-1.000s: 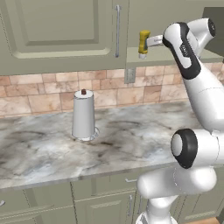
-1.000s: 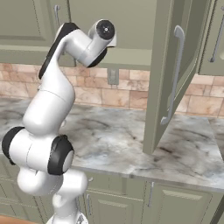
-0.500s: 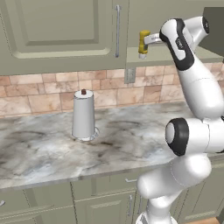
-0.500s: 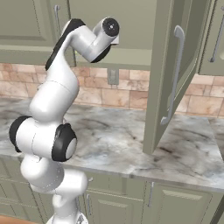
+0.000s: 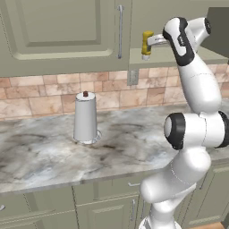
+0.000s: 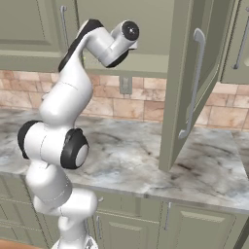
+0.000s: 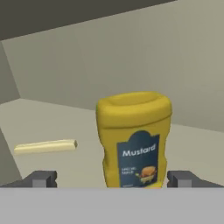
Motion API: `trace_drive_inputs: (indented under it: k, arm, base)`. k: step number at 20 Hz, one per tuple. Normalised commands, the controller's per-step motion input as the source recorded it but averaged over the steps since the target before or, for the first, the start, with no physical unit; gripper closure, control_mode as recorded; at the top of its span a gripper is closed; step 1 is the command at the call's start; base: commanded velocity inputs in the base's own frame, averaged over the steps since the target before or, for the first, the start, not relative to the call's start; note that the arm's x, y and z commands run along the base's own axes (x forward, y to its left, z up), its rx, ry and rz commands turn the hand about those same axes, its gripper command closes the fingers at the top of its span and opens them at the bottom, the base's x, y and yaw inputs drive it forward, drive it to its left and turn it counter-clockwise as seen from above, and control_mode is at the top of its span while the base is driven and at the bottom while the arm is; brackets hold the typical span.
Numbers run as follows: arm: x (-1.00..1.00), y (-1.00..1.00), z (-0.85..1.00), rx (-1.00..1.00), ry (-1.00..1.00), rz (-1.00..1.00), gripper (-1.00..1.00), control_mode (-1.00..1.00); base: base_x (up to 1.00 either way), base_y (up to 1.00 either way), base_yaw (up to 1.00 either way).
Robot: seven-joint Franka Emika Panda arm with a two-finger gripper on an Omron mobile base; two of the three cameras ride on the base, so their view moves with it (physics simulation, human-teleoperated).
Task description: The dining table condiment station is running low on mustard. Refill the condiment station by opening the cabinet and taking the mustard from the cabinet and placing it on the dining table.
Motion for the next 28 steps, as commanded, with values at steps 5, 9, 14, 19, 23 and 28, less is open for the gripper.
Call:
trace_drive_inputs:
  k: [5, 9, 14, 19, 23, 28]
  arm:
    - [0.31, -0.02, -0.07, 0.00, 0.00, 0.02, -1.00, -1.00]
    - [0.29, 0.00, -0.04, 0.00, 0.00, 0.02, -1.00, -1.00]
    - [0.27, 0.00, -0.01, 0.00, 0.00, 0.02, -1.00, -1.00]
    - [0.27, 0.00, 0.00, 0.00, 0.00, 0.02, -1.00, -1.00]
    - [0.24, 0.00, -0.01, 0.00, 0.00, 0.01, -1.00, -1.00]
    - [0.14, 0.00, -0.04, 0.00, 0.00, 0.01, 1.00, -1.00]
  base:
    - [0.00, 0.00, 0.00]
    - [0.00, 0.00, 0.00]
    - [0.00, 0.00, 0.00]
    - [0.00, 0.00, 0.00]
    - [0.00, 0.00, 0.00]
    - [0.00, 0.00, 0.00]
